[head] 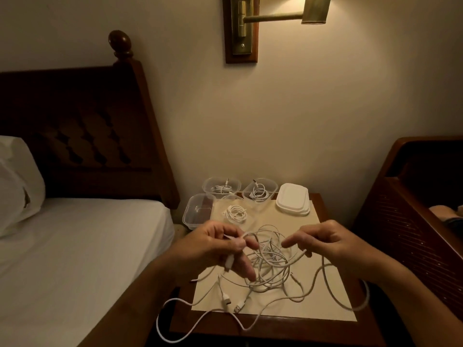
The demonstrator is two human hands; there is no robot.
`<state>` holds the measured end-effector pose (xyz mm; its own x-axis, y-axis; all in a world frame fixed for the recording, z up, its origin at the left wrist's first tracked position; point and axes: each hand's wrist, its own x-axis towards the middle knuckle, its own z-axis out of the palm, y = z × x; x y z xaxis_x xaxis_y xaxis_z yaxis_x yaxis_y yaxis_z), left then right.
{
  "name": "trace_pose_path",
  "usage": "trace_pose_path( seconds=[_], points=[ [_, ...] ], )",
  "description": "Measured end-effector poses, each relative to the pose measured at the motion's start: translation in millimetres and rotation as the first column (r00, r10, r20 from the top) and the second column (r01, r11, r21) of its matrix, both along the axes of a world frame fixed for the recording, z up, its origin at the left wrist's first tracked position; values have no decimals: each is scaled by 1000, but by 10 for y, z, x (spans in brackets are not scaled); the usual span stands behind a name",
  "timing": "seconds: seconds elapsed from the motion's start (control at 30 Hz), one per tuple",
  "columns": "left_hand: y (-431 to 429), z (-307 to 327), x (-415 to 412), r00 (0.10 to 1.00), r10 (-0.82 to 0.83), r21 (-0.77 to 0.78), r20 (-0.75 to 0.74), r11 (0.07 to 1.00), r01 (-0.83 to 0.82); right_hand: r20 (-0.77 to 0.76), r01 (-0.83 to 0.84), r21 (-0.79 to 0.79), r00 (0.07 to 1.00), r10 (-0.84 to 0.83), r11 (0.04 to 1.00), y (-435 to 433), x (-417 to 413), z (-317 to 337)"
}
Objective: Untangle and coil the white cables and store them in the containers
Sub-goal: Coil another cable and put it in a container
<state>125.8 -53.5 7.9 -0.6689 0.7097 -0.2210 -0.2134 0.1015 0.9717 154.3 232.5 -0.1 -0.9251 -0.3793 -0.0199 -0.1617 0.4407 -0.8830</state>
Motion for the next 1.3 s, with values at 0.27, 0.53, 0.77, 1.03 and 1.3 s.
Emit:
trace_pose_path(
  seconds=[0.27, 0.53, 0.77, 1.03, 1.3],
  points=[
    [165, 93, -31, 950, -243, -736, -195, 676, 22, -207, 34, 55, 978, -22, 998, -133, -216, -14],
    [583, -117, 89, 719, -170, -470, -674, 850, -240, -296, 50, -20, 954, -54, 999, -343, -339, 31],
    [513, -236, -19, 981, -3, -15, -193, 1000, 0, -239, 100, -169, 961, -139, 981, -258, -321, -26],
    [499, 5, -66, 870, -453, 514, 195, 803, 302, -242, 214, -393, 914, -325, 894, -389, -274, 2],
    [578, -43, -193, 968, -147, 680, 205, 732, -34, 5, 194, -288, 980, -201, 938, -648, -140, -268]
  ],
)
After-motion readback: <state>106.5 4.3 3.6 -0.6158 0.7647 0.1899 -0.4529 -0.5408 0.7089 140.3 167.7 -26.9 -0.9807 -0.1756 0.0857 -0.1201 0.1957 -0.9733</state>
